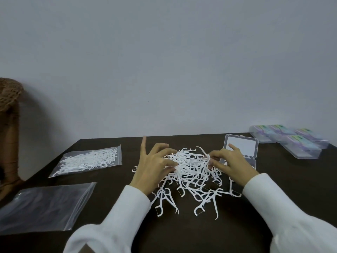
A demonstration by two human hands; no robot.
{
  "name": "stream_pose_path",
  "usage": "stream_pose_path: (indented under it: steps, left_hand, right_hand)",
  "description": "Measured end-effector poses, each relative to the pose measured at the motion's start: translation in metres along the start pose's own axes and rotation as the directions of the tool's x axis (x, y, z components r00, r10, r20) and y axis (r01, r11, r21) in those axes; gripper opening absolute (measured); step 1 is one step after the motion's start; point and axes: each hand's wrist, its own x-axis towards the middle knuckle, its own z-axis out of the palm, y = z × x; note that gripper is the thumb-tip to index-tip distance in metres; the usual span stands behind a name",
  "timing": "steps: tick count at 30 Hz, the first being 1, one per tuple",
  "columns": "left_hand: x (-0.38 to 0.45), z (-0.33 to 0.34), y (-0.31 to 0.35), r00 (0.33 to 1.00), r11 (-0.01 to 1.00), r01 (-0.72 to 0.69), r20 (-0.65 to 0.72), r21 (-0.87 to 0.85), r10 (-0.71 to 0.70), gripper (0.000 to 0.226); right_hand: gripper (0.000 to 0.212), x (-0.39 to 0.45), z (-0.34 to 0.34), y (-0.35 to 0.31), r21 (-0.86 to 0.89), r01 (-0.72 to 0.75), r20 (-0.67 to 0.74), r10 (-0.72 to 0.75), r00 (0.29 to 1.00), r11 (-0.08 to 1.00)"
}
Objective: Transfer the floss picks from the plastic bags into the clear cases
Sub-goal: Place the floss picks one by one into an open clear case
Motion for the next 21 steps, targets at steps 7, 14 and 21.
stream_pose_path:
  steps: [7, 14, 21]
  left_hand:
    - [-0.0016, 0.0024, -0.0004, 0.989, 0.991, 0.045, -0.133, -0.13, -0.062, 0.016]
    - [-0.0004, -0.0006, 0.0005, 0.96, 0.965, 0.141, -0.208, -0.221, -0.188, 0.013]
    - [0.0003, 0.0013, 0.0023, 0.949, 0.905, 0.177, -0.176, -0.387, -0.261, 0.013]
  right_hand:
    - [0.004, -0.002, -0.0007, -0.0037, 0.125, -0.007, -0.037, 0.012, 0.999, 0.992]
    - [0.015, -0.0028, -0.0065, -0.0078, 0.335, -0.038, -0.075, 0.067, 0.995, 0.942]
    - [0.032, -0.0031, -0.0066, -0.0018, 0.431, -0.108, -0.088, 0.161, 0.983, 0.896]
